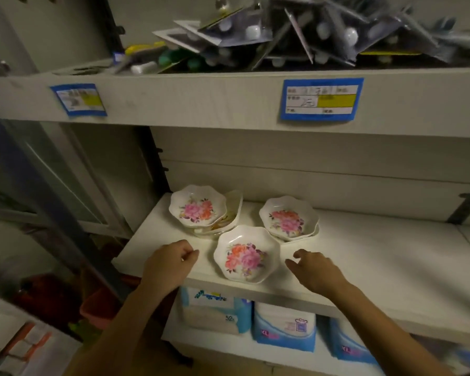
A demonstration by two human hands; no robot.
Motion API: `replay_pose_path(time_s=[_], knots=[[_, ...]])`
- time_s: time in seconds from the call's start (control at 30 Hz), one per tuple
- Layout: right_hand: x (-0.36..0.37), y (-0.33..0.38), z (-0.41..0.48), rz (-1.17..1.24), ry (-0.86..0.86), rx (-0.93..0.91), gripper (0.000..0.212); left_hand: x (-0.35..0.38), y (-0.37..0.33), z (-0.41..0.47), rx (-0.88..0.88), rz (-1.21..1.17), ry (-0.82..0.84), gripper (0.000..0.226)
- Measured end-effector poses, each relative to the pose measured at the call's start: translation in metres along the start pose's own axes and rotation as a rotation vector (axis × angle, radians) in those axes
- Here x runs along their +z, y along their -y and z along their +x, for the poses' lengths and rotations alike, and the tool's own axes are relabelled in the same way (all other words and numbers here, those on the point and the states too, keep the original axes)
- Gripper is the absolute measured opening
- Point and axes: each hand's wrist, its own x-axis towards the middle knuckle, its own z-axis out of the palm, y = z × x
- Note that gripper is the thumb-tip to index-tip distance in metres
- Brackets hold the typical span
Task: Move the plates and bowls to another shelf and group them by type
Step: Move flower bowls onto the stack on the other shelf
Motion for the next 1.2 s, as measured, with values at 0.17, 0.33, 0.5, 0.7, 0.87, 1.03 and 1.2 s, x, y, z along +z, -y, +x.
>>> replay_pose_path(time_s=[0.17,0.33,0.5,0.7,0.87,1.03,1.2], knots=[[0.033,0.025,0.018,0.244,0.074,0.241,0.05,-0.012,0.029,0.026,0.061,-0.031,0.041,0.017],[0.053,0.046,0.031,0.471,0.035,0.369,0.054,-0.015,0.05,0.036,0.06,-0.072,0.079,0.017],[0.05,0.059,0.032,0.383,-0.011,0.393,0.038,-0.011,0.064,0.046,0.044,-0.12,0.101,0.02],[0.039,0.046,0.028,0.386,-0.063,0.381,0.019,-0.01,0.069,0.077,-0.182,-0.321,0.102,0.041],[0.022,0.029,0.01,0.437,-0.127,0.371,0.025,-0.001,0.063,0.117,-0.343,-0.327,0.121,0.065],[0.009,0.018,-0.015,0.483,-0.173,0.35,0.026,0.009,0.057,0.137,-0.433,-0.455,0.194,0.05],[-0.001,0.017,-0.033,0.495,-0.2,0.35,0.023,0.015,0.055,0.146,-0.356,-0.315,0.107,0.043]])
